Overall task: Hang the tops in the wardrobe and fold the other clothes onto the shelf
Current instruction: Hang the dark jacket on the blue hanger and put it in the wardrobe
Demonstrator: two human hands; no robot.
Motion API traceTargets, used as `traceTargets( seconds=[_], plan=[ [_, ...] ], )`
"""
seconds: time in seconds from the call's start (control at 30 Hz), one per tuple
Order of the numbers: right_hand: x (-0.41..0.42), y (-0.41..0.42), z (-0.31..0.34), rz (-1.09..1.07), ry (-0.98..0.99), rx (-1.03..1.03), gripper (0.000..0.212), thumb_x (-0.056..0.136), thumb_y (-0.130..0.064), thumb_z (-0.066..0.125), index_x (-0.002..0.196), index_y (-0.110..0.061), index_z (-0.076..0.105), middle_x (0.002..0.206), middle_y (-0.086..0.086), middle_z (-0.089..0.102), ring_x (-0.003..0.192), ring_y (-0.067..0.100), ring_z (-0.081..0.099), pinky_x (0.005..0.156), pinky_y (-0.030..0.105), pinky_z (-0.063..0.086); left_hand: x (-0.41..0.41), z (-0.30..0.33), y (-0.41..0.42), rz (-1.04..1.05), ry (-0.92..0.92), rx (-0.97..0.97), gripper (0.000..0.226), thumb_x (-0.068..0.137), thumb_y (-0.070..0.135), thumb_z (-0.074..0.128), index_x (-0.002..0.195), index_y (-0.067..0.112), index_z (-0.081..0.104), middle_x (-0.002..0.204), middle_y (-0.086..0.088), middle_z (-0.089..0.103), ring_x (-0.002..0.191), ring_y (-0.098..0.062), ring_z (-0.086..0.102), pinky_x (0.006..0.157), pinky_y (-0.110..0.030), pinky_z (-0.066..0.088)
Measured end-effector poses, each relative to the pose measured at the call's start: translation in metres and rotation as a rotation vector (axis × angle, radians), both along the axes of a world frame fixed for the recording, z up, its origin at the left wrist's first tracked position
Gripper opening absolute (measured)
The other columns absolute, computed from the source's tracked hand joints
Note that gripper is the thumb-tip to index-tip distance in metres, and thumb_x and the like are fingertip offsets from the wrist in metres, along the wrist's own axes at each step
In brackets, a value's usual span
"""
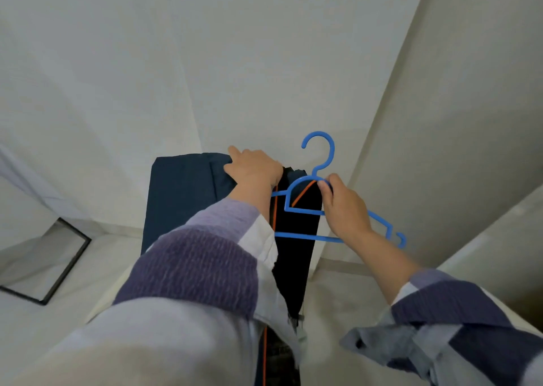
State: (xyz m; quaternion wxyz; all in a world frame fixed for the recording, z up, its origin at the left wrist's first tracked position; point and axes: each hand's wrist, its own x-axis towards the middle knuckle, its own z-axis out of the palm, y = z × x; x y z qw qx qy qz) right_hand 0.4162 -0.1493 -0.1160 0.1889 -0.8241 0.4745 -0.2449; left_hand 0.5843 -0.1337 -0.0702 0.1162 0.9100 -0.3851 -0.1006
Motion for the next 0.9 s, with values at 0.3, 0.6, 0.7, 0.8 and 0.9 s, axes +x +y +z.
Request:
traceTargets(
  seconds=[0.3, 0.6, 0.7, 0.8, 0.9],
  plan=[
    [0.014, 0.018, 0.021, 0.009, -0.021, -0.04, 0.033, 0.101, -0.04, 0.026, 0.088, -0.015, 0.043, 0.059, -0.002, 0.047, 0.054, 0.021, 0.046, 0.057, 0.039, 0.04, 0.033, 0.039, 0.043, 0.189, 0.453, -0.432, 0.033, 0.098, 0.005, 0.039, 0.127, 0.002, 0.054, 0.135, -0.018, 0.053, 0.121, -0.03, 0.052, 0.065, -0.013, 0.045],
    [0.047, 0.064, 0.057, 0.099, -0.055, -0.131, 0.033, 0.101, -0.04, 0.024, 0.091, -0.015, 0.043, 0.061, 0.0, 0.051, 0.061, 0.03, 0.056, 0.061, 0.042, 0.043, 0.089, 0.074, 0.129, 0.084, 0.211, -0.328, 0.029, 0.078, 0.02, 0.073, 0.1, 0.005, 0.062, 0.092, -0.008, 0.062, 0.091, -0.028, 0.06, 0.07, -0.029, 0.044],
    [0.056, 0.076, 0.068, 0.104, -0.068, -0.174, 0.031, 0.101, -0.04, 0.024, 0.091, -0.015, 0.041, 0.061, 0.001, 0.05, 0.063, 0.033, 0.054, 0.06, 0.042, 0.042, 0.118, 0.07, 0.16, 0.104, 0.061, -0.412, 0.023, 0.081, 0.02, 0.065, 0.103, 0.015, 0.068, 0.104, -0.01, 0.066, 0.095, -0.031, 0.062, 0.071, -0.029, 0.044],
    [0.063, 0.085, 0.077, 0.083, -0.095, -0.21, 0.032, 0.101, -0.041, 0.024, 0.093, -0.016, 0.043, 0.064, 0.002, 0.051, 0.064, 0.031, 0.052, 0.059, 0.041, 0.042, 0.132, 0.07, 0.187, 0.166, -0.018, -0.5, 0.021, 0.088, 0.029, 0.056, 0.102, 0.02, 0.068, 0.099, -0.008, 0.067, 0.089, -0.031, 0.061, 0.069, -0.031, 0.045],
    [0.066, 0.091, 0.087, 0.027, -0.103, -0.234, 0.032, 0.101, -0.041, 0.025, 0.094, -0.016, 0.044, 0.063, -0.003, 0.047, 0.061, 0.026, 0.048, 0.057, 0.034, 0.033, 0.137, 0.071, 0.202, 0.176, -0.055, -0.531, 0.023, 0.091, 0.034, 0.051, 0.095, 0.018, 0.066, 0.094, -0.009, 0.065, 0.084, -0.032, 0.06, 0.066, -0.033, 0.043]
  ],
)
